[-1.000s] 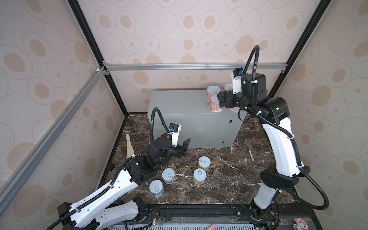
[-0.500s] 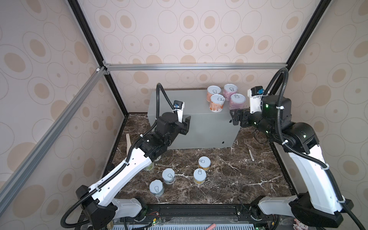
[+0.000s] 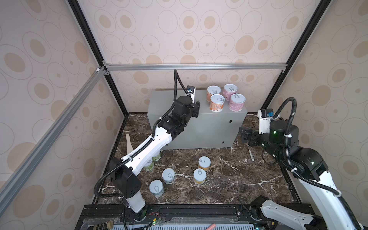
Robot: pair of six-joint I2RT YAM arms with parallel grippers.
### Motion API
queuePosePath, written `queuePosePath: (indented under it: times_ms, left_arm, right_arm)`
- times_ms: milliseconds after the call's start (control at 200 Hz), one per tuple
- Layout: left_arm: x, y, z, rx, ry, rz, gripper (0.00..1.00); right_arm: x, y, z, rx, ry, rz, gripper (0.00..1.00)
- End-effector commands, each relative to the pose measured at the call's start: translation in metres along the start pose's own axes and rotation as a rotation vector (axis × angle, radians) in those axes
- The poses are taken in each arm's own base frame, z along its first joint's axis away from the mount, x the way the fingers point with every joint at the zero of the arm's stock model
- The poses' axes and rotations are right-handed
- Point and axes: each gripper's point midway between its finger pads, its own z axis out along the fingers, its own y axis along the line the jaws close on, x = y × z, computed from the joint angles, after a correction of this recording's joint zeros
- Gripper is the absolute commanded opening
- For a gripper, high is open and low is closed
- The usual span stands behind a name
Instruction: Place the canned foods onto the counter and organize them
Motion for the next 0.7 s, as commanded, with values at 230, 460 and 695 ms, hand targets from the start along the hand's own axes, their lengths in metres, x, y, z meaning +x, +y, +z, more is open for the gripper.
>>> queuePosePath:
  times_ms: [230,460,695]
  left_arm:
    - [-0.016,-0.001,0.044,-0.091,-0.065,-0.031,0.56]
    - [-0.015,-0.016,0.059,-0.097,-0.069,-0.03,0.56]
    - [-0.01,-0.029,0.067,-0.091,-0.068,-0.042,0.57]
  right_arm:
    - [0.022,-0.008,0.002,0.03,0.011,0.011,0.95]
    - [0.025,-0.014,-0.001,0.045,0.0,0.0,0.95]
    - [0.027,-0.016,-0.002,0.051,-0.002,-0.006,0.97]
